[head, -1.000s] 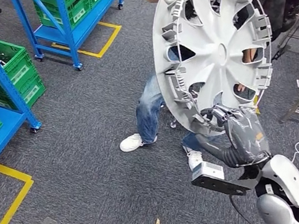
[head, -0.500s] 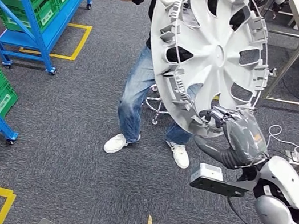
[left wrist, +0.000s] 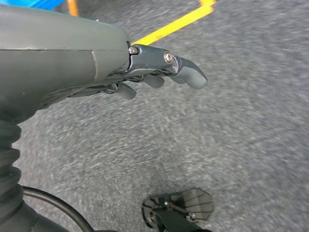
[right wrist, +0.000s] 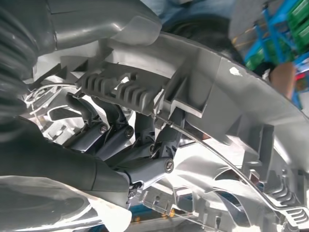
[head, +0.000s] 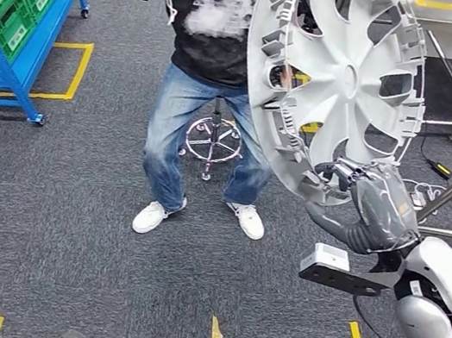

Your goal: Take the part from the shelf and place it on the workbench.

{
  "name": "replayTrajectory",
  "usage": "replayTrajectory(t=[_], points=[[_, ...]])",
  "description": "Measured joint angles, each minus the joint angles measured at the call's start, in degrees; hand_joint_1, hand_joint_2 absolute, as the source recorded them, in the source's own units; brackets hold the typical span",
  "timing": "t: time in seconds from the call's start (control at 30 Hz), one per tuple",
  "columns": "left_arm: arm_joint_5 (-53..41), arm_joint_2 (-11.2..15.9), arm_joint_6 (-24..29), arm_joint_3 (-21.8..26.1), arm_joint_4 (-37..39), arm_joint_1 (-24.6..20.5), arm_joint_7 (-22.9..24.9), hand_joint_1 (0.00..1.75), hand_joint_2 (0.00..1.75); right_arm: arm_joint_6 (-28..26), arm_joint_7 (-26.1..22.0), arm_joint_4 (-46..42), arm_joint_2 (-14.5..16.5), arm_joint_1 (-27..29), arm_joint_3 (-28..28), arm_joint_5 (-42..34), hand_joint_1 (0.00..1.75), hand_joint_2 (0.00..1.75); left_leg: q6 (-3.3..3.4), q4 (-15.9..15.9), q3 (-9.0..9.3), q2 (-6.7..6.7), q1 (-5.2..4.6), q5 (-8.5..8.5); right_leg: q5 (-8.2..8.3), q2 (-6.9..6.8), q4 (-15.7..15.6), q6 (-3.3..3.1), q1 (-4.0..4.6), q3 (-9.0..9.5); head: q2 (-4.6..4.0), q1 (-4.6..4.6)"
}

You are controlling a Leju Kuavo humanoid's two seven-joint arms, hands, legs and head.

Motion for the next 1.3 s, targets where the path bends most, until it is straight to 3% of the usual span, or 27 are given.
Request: replayTrajectory(t=[0.07, 0.1, 0.13, 0.17, 0.2, 0.27, 0.33, 0.4, 0.43, 0.5, 0.57, 0.6, 0.63, 0.67, 0.7, 0.77, 0.83, 0.93, 1.0, 1.07, 1.13, 1.17, 1.2, 1.23, 1.3], points=[[0.0, 0.0, 0.0, 0.0, 0.0, 0.1, 0.0, 0.00, 1.75, -0.1, 0.0, 0.0, 0.0, 0.0, -0.1, 0.0, 1.75, 1.75, -0.12, 7.1, -3.17, -1.75, 0.08, -3.48, -0.07, 1.09, 0.0, -0.40, 0.01, 0.09, 0.00, -0.14], [0.0, 0.0, 0.0, 0.0, 0.0, 0.2, 0.0, 0.00, 1.75, -0.1, 0.0, 0.0, 0.0, 0.0, -0.1, 0.0, 1.75, 1.75, -0.13, 10.4, -4.79, -1.97, 0.08, -4.63, -0.10, 1.76, 0.0, -0.48, 0.05, 0.11, 0.00, -0.16], [0.0, 0.0, 0.0, 0.0, 0.0, 0.3, 0.0, 0.00, 1.75, -0.1, 0.0, 0.0, 0.0, 0.0, -0.1, 0.0, 1.75, 1.75, -0.09, 12.1, -5.77, -2.05, 0.08, -4.74, -0.11, 2.49, 0.1, -0.50, 0.09, 0.14, 0.00, -0.18], [0.0, 0.0, 0.0, 0.0, 0.0, 0.3, 0.0, 0.00, 1.75, -0.1, 0.0, 0.0, 0.0, 0.0, -0.1, 0.0, 1.75, 1.75, 0.02, 11.7, -5.82, -2.14, 0.07, -3.65, -0.14, 3.22, 0.1, -0.51, 0.11, 0.19, 0.00, -0.20], [0.0, 0.0, 0.0, -0.1, 0.0, 0.3, 0.0, 0.00, 1.75, -0.1, -0.1, 0.0, 0.0, 0.0, -0.1, 0.0, 1.75, 1.75, 0.18, 9.4, -4.99, -2.37, 0.08, -1.63, -0.19, 3.92, 0.2, -0.48, 0.11, 0.26, 0.00, -0.22], [0.0, 0.1, 0.0, -0.2, 0.0, 0.2, 0.0, 0.00, 1.75, -0.1, -0.2, 0.0, 0.0, 0.0, -0.2, -0.1, 1.75, 1.75, 0.59, 2.1, -2.23, -4.32, 0.20, 2.56, -0.35, 5.13, 0.5, -0.25, 0.10, 0.19, 0.00, -0.21], [0.0, 0.1, 0.0, -0.2, 0.0, 0.1, 0.0, 0.00, 1.75, -0.2, -0.2, -0.1, 0.0, -0.1, -0.3, -0.1, 1.75, 1.75, 0.80, -2.2, -0.66, -6.28, 0.26, 3.83, -0.29, 6.21, 0.8, 0.32, -0.13, -0.40, 0.00, -0.18], [0.0, 0.1, 0.0, -0.2, 0.0, 0.1, 0.0, 0.00, 1.75, -0.2, -0.2, -0.1, 0.0, 0.0, -0.4, -0.1, 1.75, 1.75, 0.98, -3.0, -0.43, -6.14, 0.10, 3.62, 0.01, 7.26, 0.7, 1.07, -0.52, -0.88, 0.00, -0.22], [0.0, 0.1, 0.0, -0.3, 0.0, 0.1, 0.0, 0.00, 1.75, -0.3, -0.3, -0.1, 0.0, 0.1, -0.4, -0.1, 1.75, 1.75, 1.24, -3.3, -0.29, -5.61, 0.09, 3.79, -0.05, 7.32, 0.7, 1.37, -0.60, -1.10, 0.00, -0.24], [0.0, 0.1, 0.0, -0.3, 0.0, -0.1, 0.0, 0.00, 1.75, -0.3, -0.3, -0.1, -0.1, 0.0, -0.5, -0.2, 1.75, 1.75, 1.83, -4.0, 0.13, -4.44, 0.22, 4.08, -1.60, 5.37, 3.0, 1.80, -0.47, -2.43, -0.01, 0.00], [0.0, 0.1, 0.0, -0.3, 0.0, -0.1, 0.0, 0.00, 1.75, -0.2, -0.4, -0.1, -0.1, -0.1, -0.5, -0.3, 1.75, 1.75, 2.18, -4.3, 0.33, -3.29, 0.20, 4.08, -4.83, 2.61, 9.6, 2.11, -0.43, -5.70, -0.01, 0.20], [0.0, 0.0, 0.0, -0.3, 0.0, -0.1, 0.0, 0.00, 1.75, -0.2, -0.4, -0.1, -0.1, 0.0, -0.5, -0.3, 1.75, 1.75, 2.25, -4.3, 0.32, -2.67, 0.17, 4.01, -6.11, 2.02, 13.1, 2.31, -0.51, -7.45, 0.00, 0.20], [-0.1, 0.0, 0.0, -0.3, 0.0, 0.0, 0.0, 0.00, 1.75, -0.2, -0.4, -0.1, -0.1, 0.0, -0.5, -0.3, 1.75, 1.75, 2.28, -4.2, 0.34, -2.01, 0.16, 3.94, -6.56, 1.66, 15.4, 2.50, -0.63, -8.59, 0.00, 0.19], [-0.1, 0.0, -0.1, -0.3, 0.0, 0.0, 0.0, 0.00, 1.75, -0.2, -0.4, -0.1, -0.1, 0.1, -0.5, -0.4, 1.75, 1.75, 2.25, -4.2, 0.38, -1.39, 0.16, 3.87, -5.97, 1.41, 15.5, 2.68, -0.76, -8.67, 0.00, 0.19], [-0.1, 0.0, -0.1, -0.3, 0.0, 0.0, 0.0, 0.00, 1.75, -0.2, -0.4, -0.1, -0.1, 0.0, -0.5, -0.4, 1.75, 1.75, 2.14, -4.2, 0.47, -0.81, 0.19, 3.77, -4.51, 1.05, 13.5, 2.83, -0.91, -7.61, 0.00, 0.19], [-0.1, 0.0, -0.2, -0.3, 0.0, 0.0, 0.0, 0.00, 1.75, -0.2, -0.4, -0.1, -0.1, 0.0, -0.5, -0.4, 1.75, 1.75, 1.71, -4.2, 0.78, 0.17, 0.11, 3.47, -1.29, -0.76, 5.8, 3.01, -0.91, -3.31, 0.00, 0.21], [-0.1, 0.0, -0.2, -0.3, 0.0, 0.0, 0.0, 0.00, 1.75, -0.2, -0.4, -0.1, -0.1, 0.0, -0.5, -0.5, 1.75, 1.75, 1.17, -4.0, 0.97, 0.97, -0.16, 3.18, -0.24, -2.10, 0.9, 2.50, -0.58, -0.42, 0.00, 0.16], [-0.1, 0.0, -0.2, -0.3, 0.0, -0.1, 0.0, 0.00, 1.75, -0.2, -0.4, -0.1, -0.1, 0.0, -0.5, -0.5, 1.75, 1.75, 0.35, -3.9, 1.35, 1.90, -0.16, 2.75, -0.42, -1.01, 0.3, 1.19, -0.37, -0.13, -0.01, 0.11], [-0.1, 0.0, -0.2, -0.4, 0.0, -0.2, 0.0, 0.00, 1.75, -0.2, -0.4, -0.1, -0.1, -0.1, -0.6, -0.5, 1.75, 1.75, -0.19, -1.7, 0.69, 0.44, 0.12, 1.10, -0.38, -0.08, 0.2, 0.39, -0.50, 0.09, -0.02, -0.04], [-0.1, 0.0, -0.2, -0.4, 0.0, -0.1, 0.0, 0.00, 1.75, -0.2, -0.4, -0.1, -0.1, -0.1, -0.6, -0.5, 1.75, 1.75, -0.35, 4.8, -2.26, -1.50, 0.24, -2.22, -0.43, 0.86, 0.2, -0.14, -0.50, 0.25, -0.02, -0.25], [-0.1, 0.0, -0.2, -0.4, 0.0, 0.1, 0.1, 0.00, 1.75, -0.2, -0.4, -0.1, -0.1, 0.1, -0.6, -0.5, 1.75, 1.75, -0.26, 11.5, -5.63, -2.02, 0.20, -4.45, -0.48, 2.06, 0.2, -0.32, -0.35, 0.30, -0.02, -0.31], [-0.1, 0.0, -0.2, -0.4, 0.0, 0.2, 0.1, 0.00, 1.75, -0.2, -0.4, -0.1, -0.1, 0.2, -0.6, -0.5, 1.75, 1.75, -0.13, 12.5, -6.35, -2.10, 0.19, -4.06, -0.49, 2.74, 0.3, -0.34, -0.27, 0.33, -0.02, -0.32], [-0.1, 0.0, -0.2, -0.4, 0.0, 0.2, 0.1, 0.00, 1.75, -0.2, -0.4, -0.1, -0.1, 0.2, -0.6, -0.5, 1.75, 1.75, 0.08, 11.3, -6.08, -2.23, 0.18, -2.54, -0.50, 3.41, 0.3, -0.33, -0.23, 0.39, -0.01, -0.32], [-0.1, 0.0, -0.2, -0.4, 0.0, 0.2, 0.1, 0.00, 1.75, -0.2, -0.4, -0.1, -0.1, 0.2, -0.6, -0.5, 1.75, 1.75, 0.32, 8.1, -4.96, -2.70, 0.18, -0.20, -0.52, 4.09, 0.3, -0.31, -0.22, 0.45, -0.01, -0.31], [-0.1, 0.1, -0.2, -0.4, 0.0, 0.2, 0.1, 0.00, 1.75, -0.2, -0.4, -0.1, -0.1, 0.2, -0.6, -0.5, 1.75, 1.75, 0.80, 0.7, -2.21, -5.39, 0.31, 3.58, -0.53, 5.31, 0.4, -0.13, -0.29, 0.30, 0.00, -0.27]])
